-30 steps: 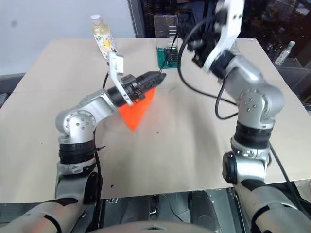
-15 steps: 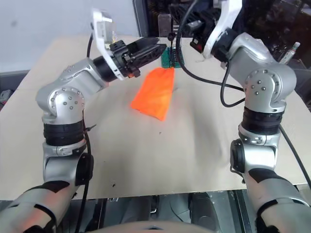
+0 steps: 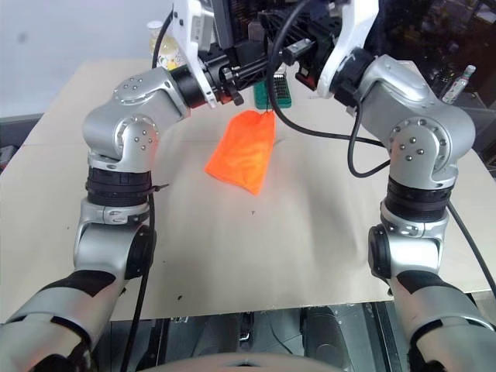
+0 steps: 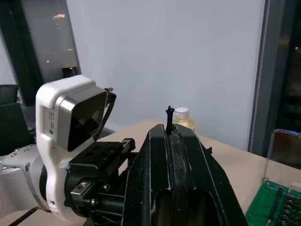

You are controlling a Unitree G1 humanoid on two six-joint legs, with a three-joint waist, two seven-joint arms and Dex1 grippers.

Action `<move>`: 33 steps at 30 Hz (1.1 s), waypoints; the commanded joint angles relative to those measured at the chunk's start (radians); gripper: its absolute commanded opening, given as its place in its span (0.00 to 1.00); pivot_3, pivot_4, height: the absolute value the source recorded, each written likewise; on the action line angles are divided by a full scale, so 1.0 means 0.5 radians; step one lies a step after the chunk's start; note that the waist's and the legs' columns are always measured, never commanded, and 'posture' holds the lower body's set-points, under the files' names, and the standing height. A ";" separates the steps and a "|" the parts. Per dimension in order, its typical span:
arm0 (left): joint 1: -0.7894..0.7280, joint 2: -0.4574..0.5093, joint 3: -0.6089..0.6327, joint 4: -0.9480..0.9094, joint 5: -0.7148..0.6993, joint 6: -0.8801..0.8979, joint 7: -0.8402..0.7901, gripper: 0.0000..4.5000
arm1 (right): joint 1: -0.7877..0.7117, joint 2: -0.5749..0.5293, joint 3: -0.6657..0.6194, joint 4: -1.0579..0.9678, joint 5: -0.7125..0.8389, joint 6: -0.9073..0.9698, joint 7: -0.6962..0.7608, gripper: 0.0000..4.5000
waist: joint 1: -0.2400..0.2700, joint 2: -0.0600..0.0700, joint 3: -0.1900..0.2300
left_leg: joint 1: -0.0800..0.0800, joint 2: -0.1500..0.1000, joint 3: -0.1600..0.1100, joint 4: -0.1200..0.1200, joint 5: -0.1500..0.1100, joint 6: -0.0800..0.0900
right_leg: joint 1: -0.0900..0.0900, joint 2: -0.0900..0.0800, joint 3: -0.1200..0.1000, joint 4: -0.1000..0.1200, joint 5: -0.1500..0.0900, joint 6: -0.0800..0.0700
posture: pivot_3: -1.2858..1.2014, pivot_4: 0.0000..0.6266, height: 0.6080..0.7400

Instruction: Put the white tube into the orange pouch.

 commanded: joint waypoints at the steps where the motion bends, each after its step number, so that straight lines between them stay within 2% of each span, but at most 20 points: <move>1: -0.098 -0.041 0.038 -0.053 -0.001 -0.067 0.002 0.50 | -0.013 -0.021 -0.007 -0.079 0.018 -0.027 -0.008 0.00 | 0.002 0.000 0.000 | 0.000 0.000 0.000 0.000 0.000 0.000 | 0.000 0.000 0.000 0.000 0.000 0.000 | 0.52 0.24 1.00; 2: -0.109 -0.068 0.026 -0.050 0.003 -0.086 -0.003 0.50 | -0.003 -0.022 0.009 -0.084 0.008 -0.032 -0.002 0.00 | 0.005 0.000 0.000 | 0.000 0.000 0.000 0.000 0.000 0.000 | 0.000 0.000 0.000 0.000 0.000 0.000 | 0.52 0.24 1.00; 5: -0.150 -0.162 -0.005 -0.043 0.025 -0.122 0.019 0.34 | 0.004 -0.013 0.027 -0.087 0.002 -0.039 0.000 0.00 | 0.013 0.000 0.000 | -0.001 0.000 0.000 0.001 0.000 0.000 | 0.000 0.000 0.000 0.000 0.000 0.000 | 0.52 0.24 1.00; 6: -0.156 -0.183 -0.003 -0.044 0.030 -0.119 0.027 0.27 | 0.005 -0.014 0.028 -0.088 0.004 -0.041 -0.001 0.00 | 0.012 0.000 0.000 | -0.001 0.000 0.000 0.001 0.000 0.000 | 0.000 0.000 0.000 -0.001 0.000 0.000 | 0.52 0.24 1.00; 8: -0.156 -0.203 -0.013 -0.049 0.055 -0.123 0.036 0.04 | 0.007 -0.013 0.031 -0.090 0.004 -0.043 -0.002 0.00 | 0.006 0.000 0.000 | -0.001 0.000 0.000 0.001 0.000 0.000 | 0.000 0.000 0.000 0.000 0.000 0.000 | 0.52 0.24 1.00; 9: -0.150 -0.218 -0.022 -0.048 0.070 -0.127 0.048 0.01 | 0.007 -0.009 0.030 -0.093 0.007 -0.042 -0.005 0.00 | 0.003 0.000 0.000 | -0.001 0.000 0.000 0.001 0.000 0.000 | 0.000 0.000 0.000 0.000 0.000 0.000 | 0.52 0.24 1.00; 16: -0.026 -0.291 -0.077 -0.030 0.173 -0.145 0.120 0.01 | -0.015 0.087 -0.077 -0.109 0.127 -0.036 -0.103 0.00 | 0.001 0.000 0.000 | 0.000 0.000 0.000 0.001 0.000 0.000 | 0.000 0.000 0.000 0.001 0.000 0.000 | 0.52 0.24 1.00; 20: 0.195 -0.300 -0.143 0.159 0.322 -0.310 0.129 0.01 | -0.131 0.149 -0.247 -0.052 0.295 -0.046 -0.215 0.00 | 0.001 0.000 0.000 | 0.002 0.000 0.001 0.001 0.000 0.000 | 0.001 0.000 0.001 0.001 0.000 0.000 | 0.52 0.24 1.00; 28: 0.580 -0.307 -0.164 0.444 0.478 -0.456 0.179 0.01 | -0.312 0.111 -0.403 0.090 0.463 -0.090 -0.356 0.00 | 0.002 0.001 0.001 | 0.001 0.000 0.000 0.001 0.000 0.000 | 0.000 0.000 0.000 0.003 0.000 0.000 | 0.52 0.24 1.00; 33: 0.612 -0.308 -0.122 0.455 0.492 -0.491 0.223 0.01 | -0.325 0.094 -0.395 0.096 0.502 -0.104 -0.396 0.00 | 0.001 0.003 0.002 | 0.001 0.000 0.001 0.000 0.000 0.000 | 0.000 0.000 0.001 0.002 0.000 0.000 | 0.52 0.24 1.00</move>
